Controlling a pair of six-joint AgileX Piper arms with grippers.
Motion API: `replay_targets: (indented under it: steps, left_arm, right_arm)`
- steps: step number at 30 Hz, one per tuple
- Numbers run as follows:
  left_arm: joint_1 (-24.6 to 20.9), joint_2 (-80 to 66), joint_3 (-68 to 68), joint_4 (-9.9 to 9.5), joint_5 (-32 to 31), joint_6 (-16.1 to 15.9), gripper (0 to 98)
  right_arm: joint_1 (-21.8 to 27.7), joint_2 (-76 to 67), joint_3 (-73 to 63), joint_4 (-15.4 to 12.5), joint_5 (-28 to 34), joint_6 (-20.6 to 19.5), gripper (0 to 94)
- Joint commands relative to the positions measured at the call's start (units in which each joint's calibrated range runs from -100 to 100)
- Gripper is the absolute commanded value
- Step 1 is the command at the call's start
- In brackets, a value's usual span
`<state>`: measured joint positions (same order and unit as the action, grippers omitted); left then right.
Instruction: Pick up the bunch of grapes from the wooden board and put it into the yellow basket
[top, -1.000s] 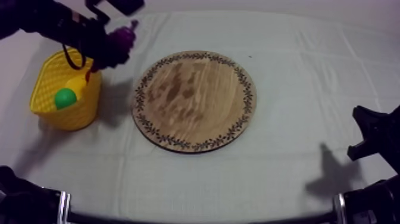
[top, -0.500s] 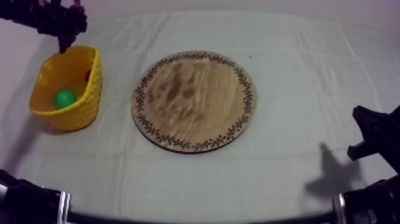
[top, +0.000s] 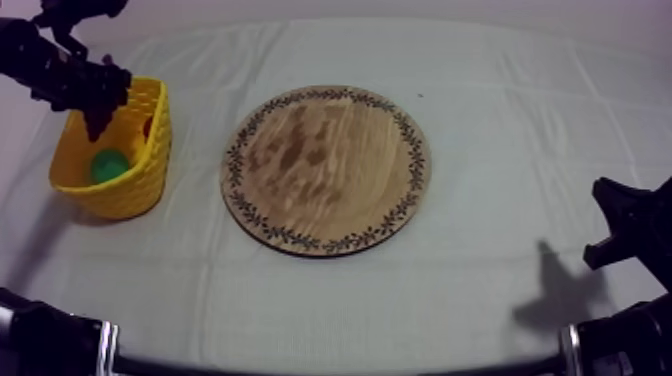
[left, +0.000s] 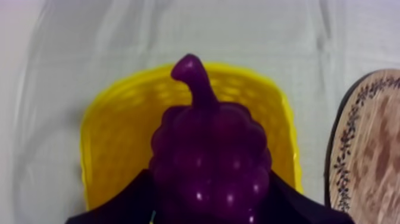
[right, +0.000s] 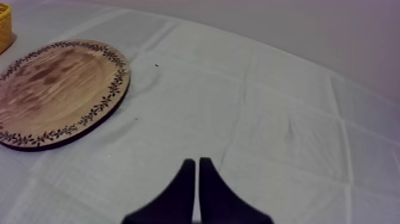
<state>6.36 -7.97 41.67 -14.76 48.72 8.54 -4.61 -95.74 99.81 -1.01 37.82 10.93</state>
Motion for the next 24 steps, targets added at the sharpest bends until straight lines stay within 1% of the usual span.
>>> replay_targets:
  steps: [1, 6, 19, 21, 24]
  left_arm:
    - [-0.15, 0.15, 1.18, -0.01, -0.13, 0.20, 38.4]
    - [-0.94, 0.50, 3.48, 0.02, -0.74, 0.82, 38.6]
    - [-1.99, 0.31, 5.17, 0.35, -2.18, 0.63, 37.7]
    - [-2.18, 0.21, 5.21, 0.39, -2.20, 0.49, 40.2]
    - [-2.44, -0.04, 5.10, 0.35, -2.19, 0.27, 51.2]
  right_arm:
    - [0.02, -0.01, -0.03, 0.01, 0.00, -0.01, 0.4]
    - [0.02, -0.01, -0.03, 0.01, 0.00, -0.01, 0.4]
    - [0.02, -0.01, -0.03, 0.01, 0.00, -0.01, 0.4]
    - [0.02, -0.01, -0.03, 0.01, 0.00, -0.01, 0.4]
    - [0.02, -0.01, -0.03, 0.01, 0.00, -0.01, 0.4]
